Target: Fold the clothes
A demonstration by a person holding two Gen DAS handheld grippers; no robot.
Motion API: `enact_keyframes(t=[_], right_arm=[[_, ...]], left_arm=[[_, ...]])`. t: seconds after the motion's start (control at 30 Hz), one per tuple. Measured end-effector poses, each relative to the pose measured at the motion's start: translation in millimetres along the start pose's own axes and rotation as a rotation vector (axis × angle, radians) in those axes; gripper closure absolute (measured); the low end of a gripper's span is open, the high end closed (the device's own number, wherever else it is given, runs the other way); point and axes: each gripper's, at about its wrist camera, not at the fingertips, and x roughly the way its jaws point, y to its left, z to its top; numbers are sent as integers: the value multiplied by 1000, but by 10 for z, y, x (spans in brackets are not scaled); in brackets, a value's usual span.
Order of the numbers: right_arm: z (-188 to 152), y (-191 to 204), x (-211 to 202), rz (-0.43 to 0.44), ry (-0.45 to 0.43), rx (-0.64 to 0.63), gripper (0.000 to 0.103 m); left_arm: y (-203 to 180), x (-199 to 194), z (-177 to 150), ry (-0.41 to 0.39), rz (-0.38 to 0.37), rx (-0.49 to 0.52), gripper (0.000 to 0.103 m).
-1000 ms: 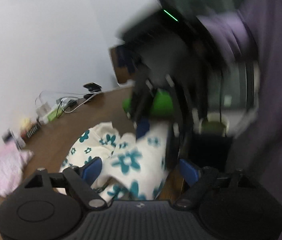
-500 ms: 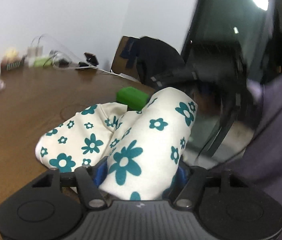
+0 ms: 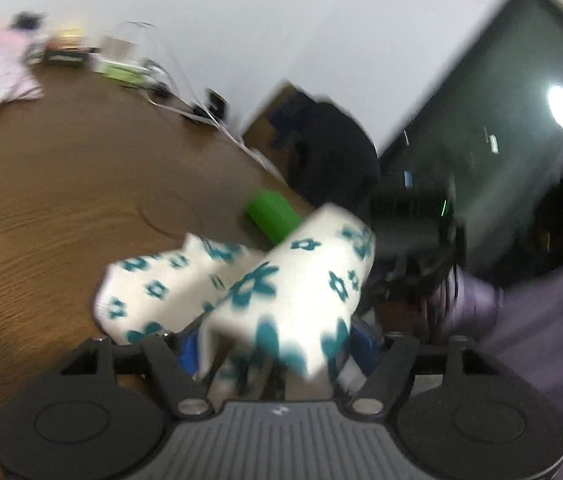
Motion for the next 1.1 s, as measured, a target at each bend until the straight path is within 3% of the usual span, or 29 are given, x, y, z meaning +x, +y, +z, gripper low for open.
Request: enact_keyframes(t=[0.1,0.27,0.33,0.43,0.53,0.67,0.73,0.83,0.93,1.1], right_arm=[[-35,-222,-63,21,-56,210,60],[3,-390,-34,-51,-139,391,65],[36,-419,-43,-99,-179,427,65],[102,-310,11,-223,-195,344,60],[159,8,63,-414,-203,134,52],[161,526,95,-622,-317,-207,52],[145,726,214,-644,-320,-358,63],[117,625,527,-667,-212,-392,74],[106,341,564,-614,-188,-273,75],[34,370,561,-629,-158,-311,75]], left_arm=[[67,9,33,-67,59,-65,28],[146,53,114,-220,227,-249,31],[185,96,151,-248,269,-269,31],[212,241,167,-252,362,-269,33],[225,305,162,-251,412,-270,35],[148,406,174,-260,483,-228,35],[129,479,173,-259,513,-213,35],[150,498,146,-264,517,-229,35],[177,397,128,-276,507,-209,32],[-203,140,156,-374,606,-29,38]])
